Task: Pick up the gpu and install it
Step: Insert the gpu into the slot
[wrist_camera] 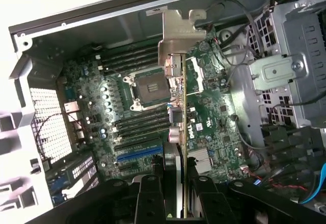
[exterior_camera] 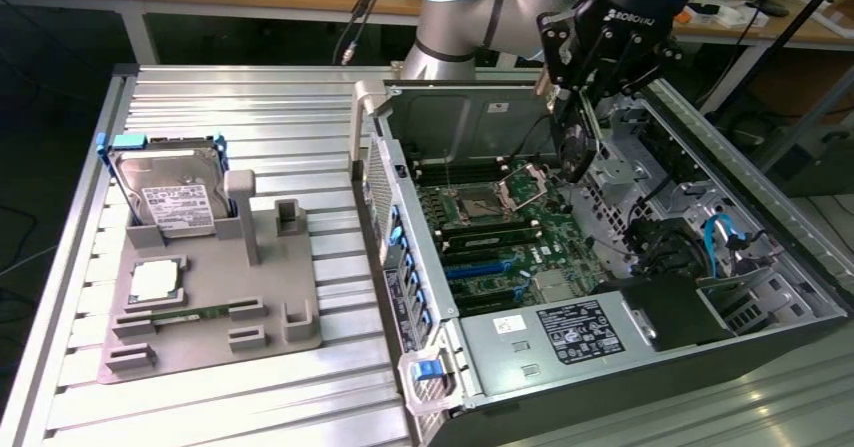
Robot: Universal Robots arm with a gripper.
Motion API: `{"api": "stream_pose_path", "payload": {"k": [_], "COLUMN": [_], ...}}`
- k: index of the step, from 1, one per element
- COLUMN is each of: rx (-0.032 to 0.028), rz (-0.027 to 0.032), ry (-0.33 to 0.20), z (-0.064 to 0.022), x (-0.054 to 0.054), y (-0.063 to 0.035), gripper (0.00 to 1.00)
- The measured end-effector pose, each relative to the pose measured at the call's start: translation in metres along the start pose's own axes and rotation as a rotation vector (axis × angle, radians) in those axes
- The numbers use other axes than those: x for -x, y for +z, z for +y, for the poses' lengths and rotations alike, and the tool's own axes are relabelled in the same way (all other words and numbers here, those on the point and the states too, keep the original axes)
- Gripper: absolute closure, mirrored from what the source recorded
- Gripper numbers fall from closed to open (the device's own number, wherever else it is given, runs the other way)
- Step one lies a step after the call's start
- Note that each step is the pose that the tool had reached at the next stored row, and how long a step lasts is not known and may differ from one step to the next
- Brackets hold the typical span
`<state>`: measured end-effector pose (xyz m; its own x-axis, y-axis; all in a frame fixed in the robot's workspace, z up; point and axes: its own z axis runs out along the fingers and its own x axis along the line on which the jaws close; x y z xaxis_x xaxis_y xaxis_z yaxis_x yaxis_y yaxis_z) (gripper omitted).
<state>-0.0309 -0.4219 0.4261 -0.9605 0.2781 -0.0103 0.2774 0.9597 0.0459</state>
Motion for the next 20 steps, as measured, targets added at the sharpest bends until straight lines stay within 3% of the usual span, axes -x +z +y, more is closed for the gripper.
{"api": "stream_pose_path", "payload": {"k": [5,9,20], "rx": [-0.0009,-0.0010,0.0008], "rz": [-0.0042,-0.0063,0.0028], "ry": [0.092,0.132,-0.068], "z": [-0.0002,-0.0006,-0.0009], "x": [0.000,0.000,0.000], "y": [0.0053,0.0086,0.0141], "gripper": [0.73,0.73,0.73]}}
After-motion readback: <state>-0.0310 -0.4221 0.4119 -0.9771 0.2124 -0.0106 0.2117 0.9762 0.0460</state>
